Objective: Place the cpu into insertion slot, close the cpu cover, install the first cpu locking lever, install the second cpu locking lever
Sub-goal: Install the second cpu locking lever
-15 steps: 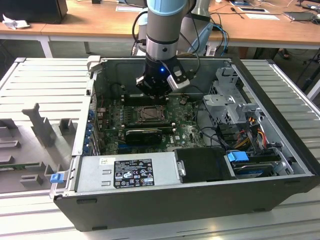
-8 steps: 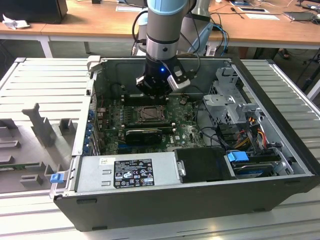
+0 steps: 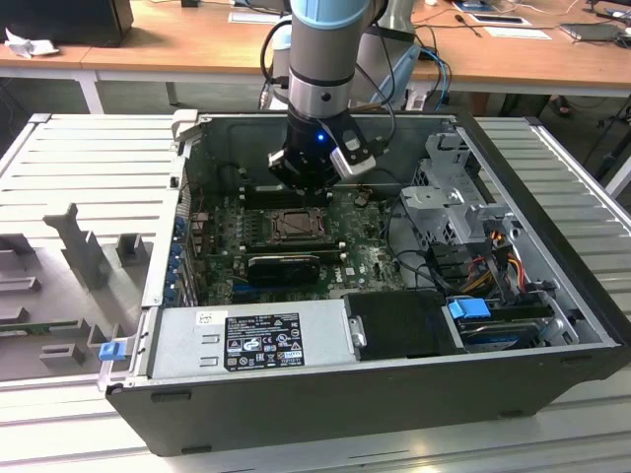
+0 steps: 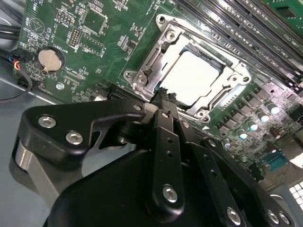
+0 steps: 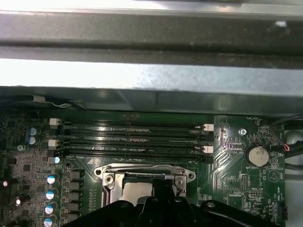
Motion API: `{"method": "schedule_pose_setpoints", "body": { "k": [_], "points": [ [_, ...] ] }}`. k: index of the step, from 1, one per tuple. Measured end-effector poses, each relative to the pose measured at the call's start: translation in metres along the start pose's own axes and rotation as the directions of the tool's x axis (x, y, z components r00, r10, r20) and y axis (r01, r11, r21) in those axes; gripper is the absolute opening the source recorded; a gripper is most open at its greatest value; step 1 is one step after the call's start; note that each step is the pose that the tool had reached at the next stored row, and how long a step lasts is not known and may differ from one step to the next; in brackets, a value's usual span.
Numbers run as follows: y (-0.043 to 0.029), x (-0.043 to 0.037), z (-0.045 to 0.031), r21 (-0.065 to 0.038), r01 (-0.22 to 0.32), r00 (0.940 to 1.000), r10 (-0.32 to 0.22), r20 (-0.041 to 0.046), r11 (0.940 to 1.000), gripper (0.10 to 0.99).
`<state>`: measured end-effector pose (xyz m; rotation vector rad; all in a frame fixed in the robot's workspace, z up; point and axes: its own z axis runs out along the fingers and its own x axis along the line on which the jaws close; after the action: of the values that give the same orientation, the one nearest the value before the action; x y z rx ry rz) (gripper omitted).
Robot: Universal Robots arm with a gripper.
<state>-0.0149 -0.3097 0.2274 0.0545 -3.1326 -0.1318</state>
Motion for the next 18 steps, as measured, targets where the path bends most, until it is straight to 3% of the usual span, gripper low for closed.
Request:
{"method": "schedule_pose_setpoints", "body": {
  "k": [18],
  "points": [
    [-0.0029, 0.0001, 0.0009, 0.003, 0.0, 1.0, 0.0, -0.0001, 1.0, 0.106]
  ]
}}
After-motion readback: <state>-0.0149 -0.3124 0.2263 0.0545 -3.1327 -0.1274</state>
